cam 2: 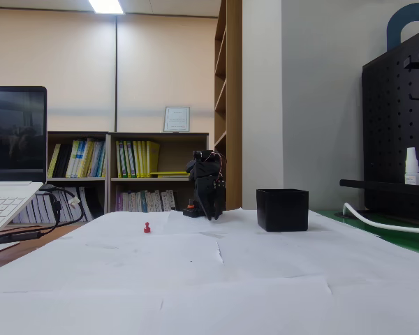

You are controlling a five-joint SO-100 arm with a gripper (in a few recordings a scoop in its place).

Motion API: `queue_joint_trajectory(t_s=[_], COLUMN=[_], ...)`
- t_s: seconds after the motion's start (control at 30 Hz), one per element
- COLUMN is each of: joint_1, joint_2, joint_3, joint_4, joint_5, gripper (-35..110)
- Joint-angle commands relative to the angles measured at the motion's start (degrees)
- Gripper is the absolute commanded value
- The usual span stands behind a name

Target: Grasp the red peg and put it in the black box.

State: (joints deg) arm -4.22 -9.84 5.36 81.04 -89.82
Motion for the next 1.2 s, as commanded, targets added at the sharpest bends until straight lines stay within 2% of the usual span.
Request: queue_joint_trajectory(t_s=[0.0,0.23,0.47,0.73,0.93,1.17], joint_1=[0.88,7.03,13.18,24.7,33.75,44.47], joint_2=[-0.88,9.49,24.35,38.76,46.05,52.56], joint_3=[0.79,10.2,27.6,38.67,41.92,38.14], joint_4=[-1.05,-16.79,-17.23,-22.94,-32.34,-48.16], joint_5=[0.26,4.39,4.75,4.92,6.86,6.42], gripper=[0,0,0,0,0,0])
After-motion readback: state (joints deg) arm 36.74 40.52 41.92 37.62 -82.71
